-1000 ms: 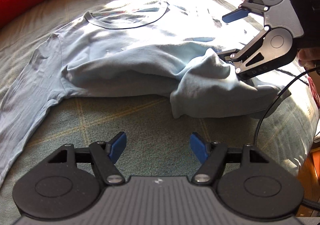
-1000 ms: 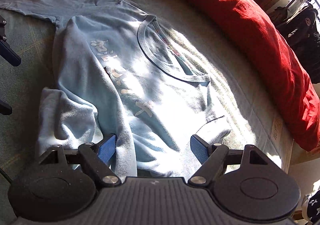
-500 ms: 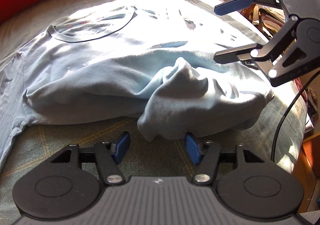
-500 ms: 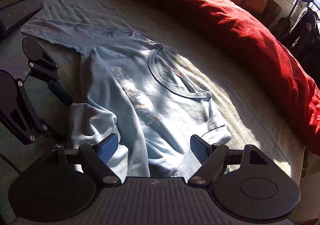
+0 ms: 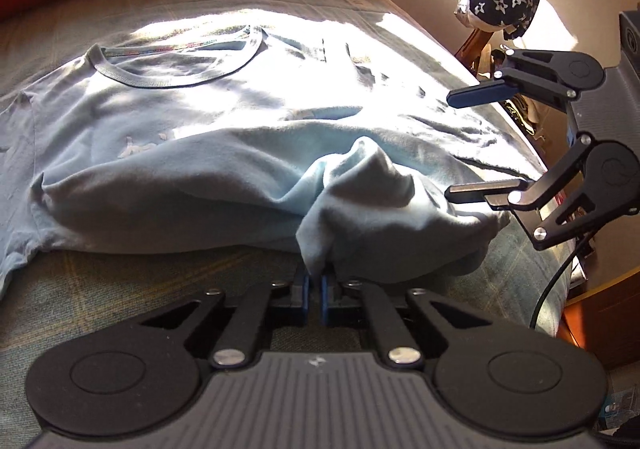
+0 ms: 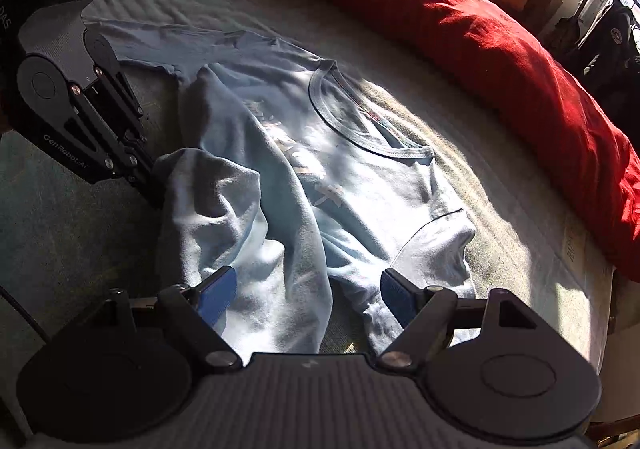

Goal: Fold clothes

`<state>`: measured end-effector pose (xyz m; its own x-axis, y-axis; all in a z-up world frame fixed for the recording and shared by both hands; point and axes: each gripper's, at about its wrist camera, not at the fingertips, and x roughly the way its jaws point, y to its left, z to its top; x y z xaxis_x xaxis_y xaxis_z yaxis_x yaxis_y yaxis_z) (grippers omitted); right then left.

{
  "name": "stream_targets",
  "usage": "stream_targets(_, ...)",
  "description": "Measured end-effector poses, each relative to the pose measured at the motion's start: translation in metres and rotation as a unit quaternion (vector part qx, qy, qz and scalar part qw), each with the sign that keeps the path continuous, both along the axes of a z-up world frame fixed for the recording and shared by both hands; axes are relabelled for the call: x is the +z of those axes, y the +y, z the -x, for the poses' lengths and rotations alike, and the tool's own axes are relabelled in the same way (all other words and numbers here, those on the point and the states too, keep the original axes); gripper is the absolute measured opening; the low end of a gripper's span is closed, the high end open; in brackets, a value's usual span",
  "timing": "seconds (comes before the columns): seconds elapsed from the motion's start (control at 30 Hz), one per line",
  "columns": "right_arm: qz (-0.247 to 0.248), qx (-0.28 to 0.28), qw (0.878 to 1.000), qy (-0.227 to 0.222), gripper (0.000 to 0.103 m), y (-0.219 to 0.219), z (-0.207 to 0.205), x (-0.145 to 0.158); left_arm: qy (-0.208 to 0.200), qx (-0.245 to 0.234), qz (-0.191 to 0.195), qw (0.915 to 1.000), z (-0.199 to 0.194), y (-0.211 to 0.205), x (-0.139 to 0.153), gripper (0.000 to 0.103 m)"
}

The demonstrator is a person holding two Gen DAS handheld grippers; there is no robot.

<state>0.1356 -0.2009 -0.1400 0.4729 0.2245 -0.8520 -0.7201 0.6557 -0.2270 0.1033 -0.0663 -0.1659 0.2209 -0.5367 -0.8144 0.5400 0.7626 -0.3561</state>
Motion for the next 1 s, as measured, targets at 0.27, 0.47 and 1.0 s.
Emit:
stream_targets(0.27,0.009,0.007,1.0,0.014,0.083,0.005,0.013,-0.001,0.018,0.012,-0.001,0.9998,0.033,0.031,0.023,0.002)
stream_targets(0.47,0.012,0.02,0.999,0.026,0.083,0.014,0.025,0.0,0.032,0.012,-0.004,0.9994,0.062,0.044,0.038,0.002)
stream_targets(1.0,-0.032,0.025,0.994,0.1,0.083,0.03,0.049,0.006,0.092,0.05,-0.056,0.9929,0.118,0.098,0.037,0.002)
